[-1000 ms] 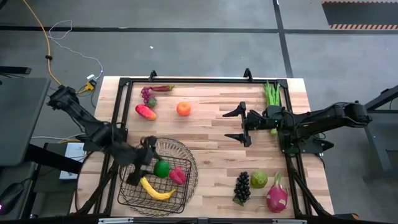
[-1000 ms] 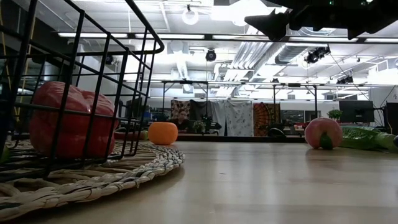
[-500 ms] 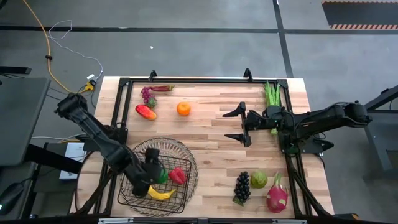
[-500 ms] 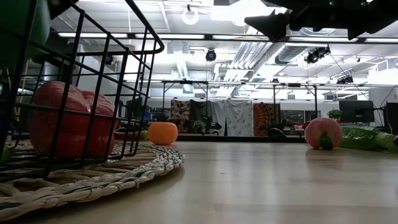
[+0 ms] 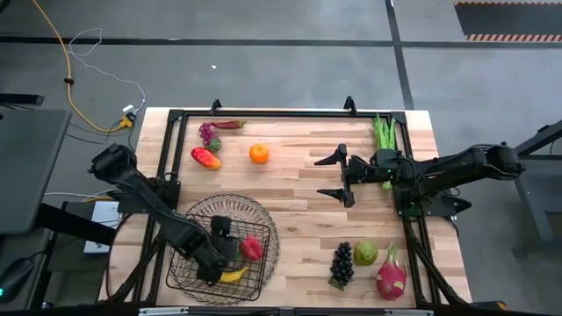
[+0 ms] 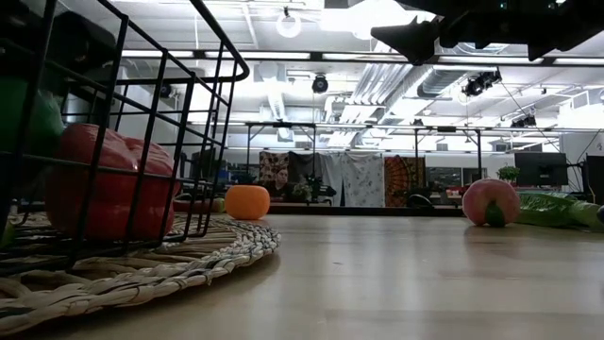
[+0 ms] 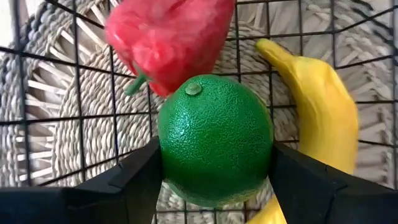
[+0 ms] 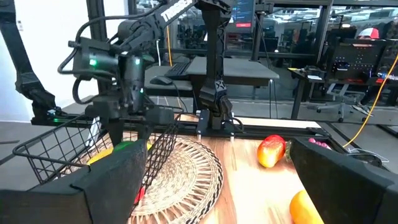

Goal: Build produce basket
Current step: Put the green lime into the black wire basket

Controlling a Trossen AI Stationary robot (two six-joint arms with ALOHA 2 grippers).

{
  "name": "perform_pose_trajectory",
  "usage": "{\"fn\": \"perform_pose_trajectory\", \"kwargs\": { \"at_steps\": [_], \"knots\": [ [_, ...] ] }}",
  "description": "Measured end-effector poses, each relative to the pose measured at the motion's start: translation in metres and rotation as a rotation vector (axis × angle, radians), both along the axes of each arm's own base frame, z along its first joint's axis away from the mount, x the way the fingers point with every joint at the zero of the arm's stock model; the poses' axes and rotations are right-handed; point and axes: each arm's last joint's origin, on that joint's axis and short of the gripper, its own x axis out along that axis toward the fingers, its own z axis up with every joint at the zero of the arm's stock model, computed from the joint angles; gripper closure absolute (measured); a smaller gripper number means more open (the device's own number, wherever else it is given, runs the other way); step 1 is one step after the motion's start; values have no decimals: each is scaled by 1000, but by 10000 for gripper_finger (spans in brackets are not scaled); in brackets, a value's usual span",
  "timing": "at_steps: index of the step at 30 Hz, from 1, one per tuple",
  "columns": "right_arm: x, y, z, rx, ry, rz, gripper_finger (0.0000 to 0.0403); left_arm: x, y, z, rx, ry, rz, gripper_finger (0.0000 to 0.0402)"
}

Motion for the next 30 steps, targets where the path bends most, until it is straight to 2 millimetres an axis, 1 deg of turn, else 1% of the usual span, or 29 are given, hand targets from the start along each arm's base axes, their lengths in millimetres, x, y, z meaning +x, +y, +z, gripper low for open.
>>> {"fn": "perform_pose_trajectory", "kwargs": {
  "at_steps": [4, 8, 22, 25, 30],
  "knots": [
    [0, 0, -1, 0, 6, 0, 16, 2, -1, -7, 23, 18, -1, 151],
    [0, 0, -1, 0, 6, 0, 16, 3, -2, -9, 31, 22, 0, 151],
    [0, 0, -1, 0, 6, 0, 16, 3, -2, -10, 20, 31, -4, 151],
    [0, 0, -1, 0, 6, 0, 16, 4, -3, -8, -1, 43, -10, 144],
    [0, 0, -1, 0, 6, 0, 16, 9, -8, -1, -54, 39, -30, 121]
  ]
}}
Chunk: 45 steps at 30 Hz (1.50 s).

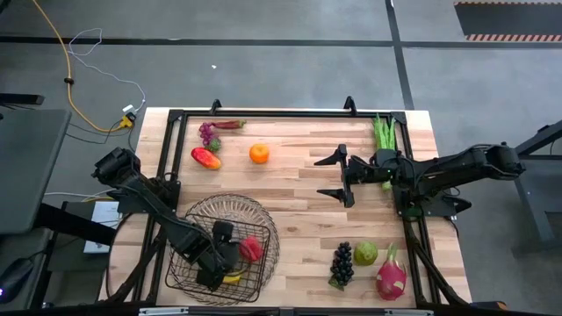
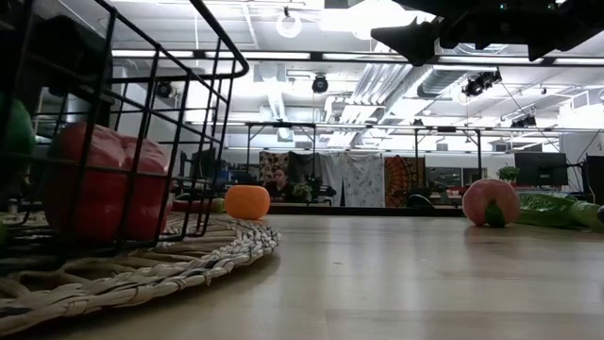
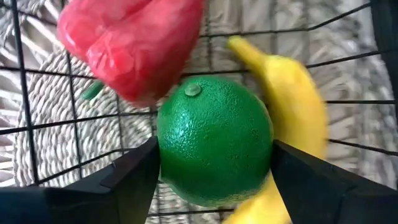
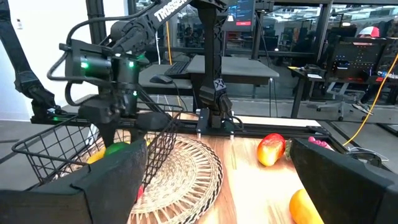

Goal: Build produce basket
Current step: Put the green lime into the black wire basket, then put the orange mango into the black wire basket

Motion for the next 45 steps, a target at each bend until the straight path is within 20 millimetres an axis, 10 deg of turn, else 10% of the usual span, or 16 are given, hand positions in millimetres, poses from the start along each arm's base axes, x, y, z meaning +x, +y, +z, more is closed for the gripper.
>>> {"fn": "perform_pose_trajectory", "kwargs": {
  "at_steps": [24, 36, 45],
  "knots": [
    [0, 0, 0, 0, 3, 0, 16, 4, 15, 11, -21, 20, -57, 98],
    [0, 0, -1, -16, 7, -1, 16, -22, 52, 79, -75, -208, 39, 98],
    [0, 0, -1, -34, 5, -1, 16, -47, 107, 131, 191, -629, 56, 99]
  ]
}}
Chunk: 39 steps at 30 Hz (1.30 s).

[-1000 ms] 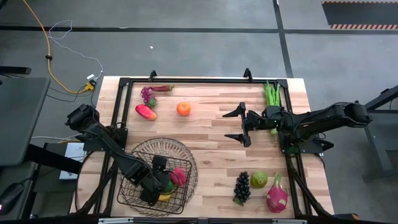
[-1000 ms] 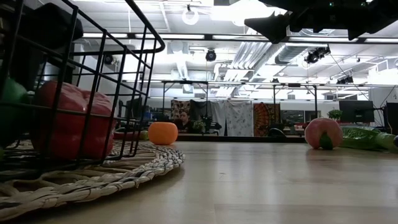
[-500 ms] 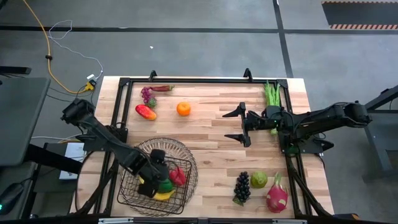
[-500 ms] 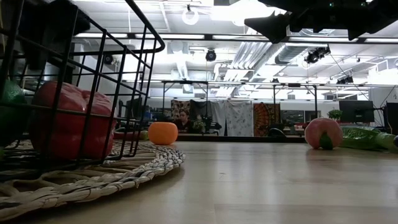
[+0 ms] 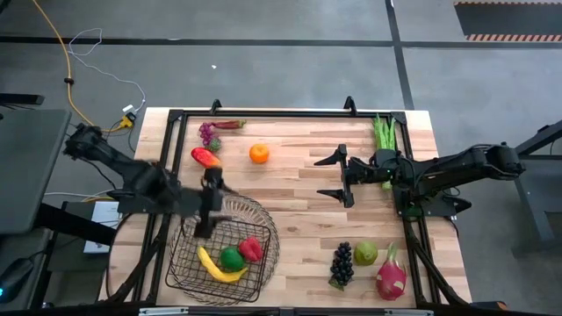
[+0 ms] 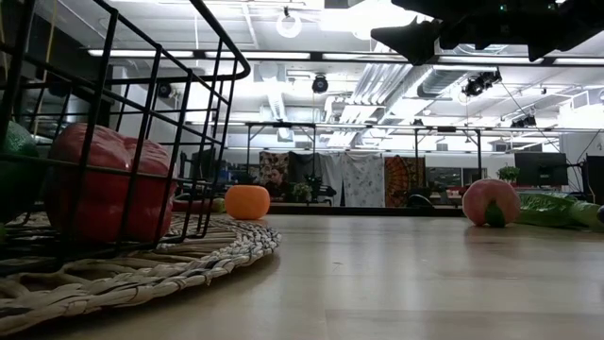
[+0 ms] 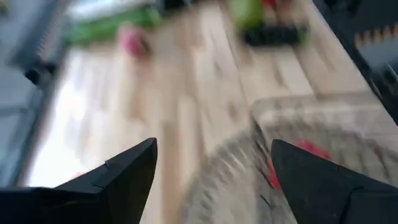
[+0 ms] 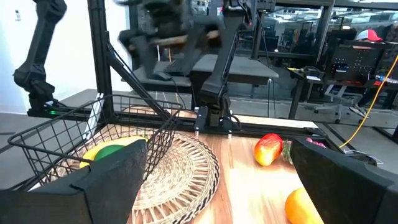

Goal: Build produce basket
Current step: Put the orange mango into the black wire basket

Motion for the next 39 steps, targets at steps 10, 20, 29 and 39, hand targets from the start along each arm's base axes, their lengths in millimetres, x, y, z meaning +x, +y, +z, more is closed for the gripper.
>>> {"fn": "perform_pose_trajectory", "kwargs": {
  "at_steps": [10, 20, 29, 39],
  "knots": [
    [0, 0, -2, -7, 20, 0, 16, -9, 62, -41, -54, -403, -20, 103],
    [0, 0, -2, -7, 24, 0, 16, -23, 82, -103, -91, -662, 60, 103],
    [0, 0, -1, 36, 10, 0, 16, -25, 82, -105, -138, -690, 78, 103],
    [0, 0, -4, 35, 41, 0, 16, -25, 82, -105, -137, -689, 79, 103]
  ]
}}
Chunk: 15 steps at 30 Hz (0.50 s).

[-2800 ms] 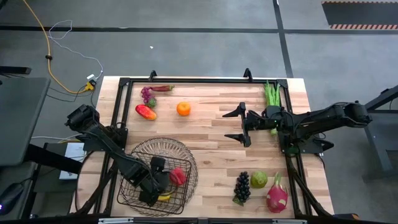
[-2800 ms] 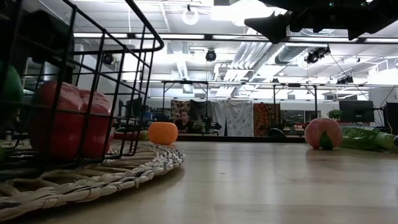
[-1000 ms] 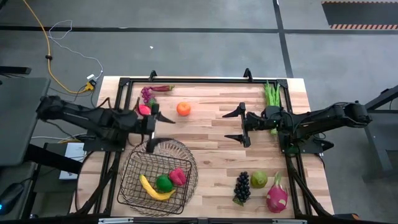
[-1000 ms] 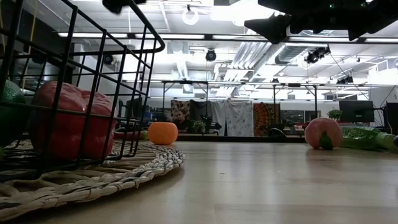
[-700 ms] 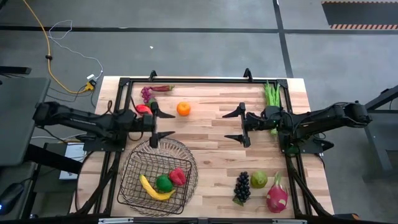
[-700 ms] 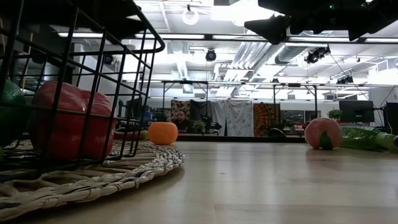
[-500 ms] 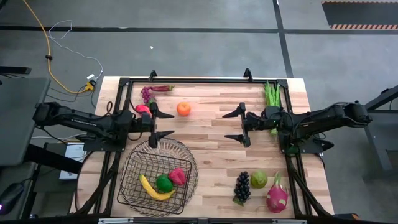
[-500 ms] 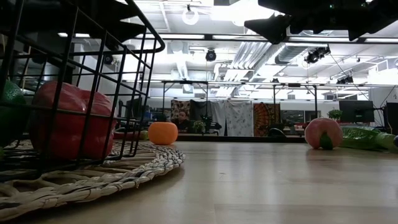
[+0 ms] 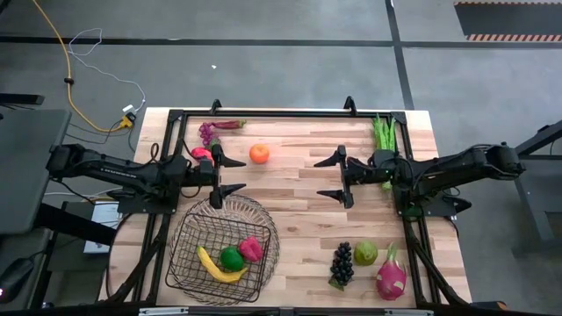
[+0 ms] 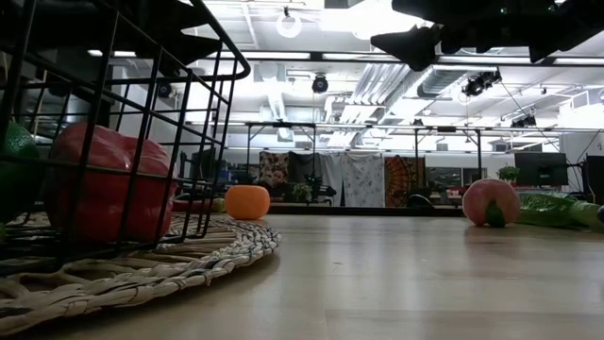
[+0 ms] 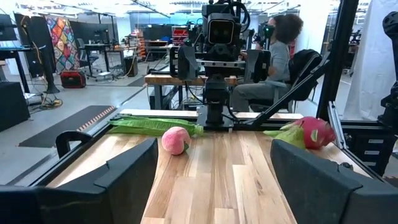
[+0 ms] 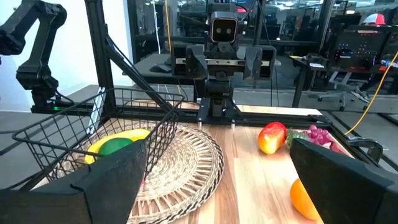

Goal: Build produce basket
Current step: Put the orange mango into the black wire basket

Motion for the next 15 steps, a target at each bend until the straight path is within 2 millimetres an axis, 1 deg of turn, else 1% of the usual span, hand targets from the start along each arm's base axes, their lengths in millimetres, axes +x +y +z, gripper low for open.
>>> {"fn": "perform_pose_trajectory", "kwargs": {
  "at_steps": [15],
  "knots": [
    [0, 0, 0, 8, -1, 0, 16, 0, 0, 0, 0, 1, 1, 103]
  ]
}}
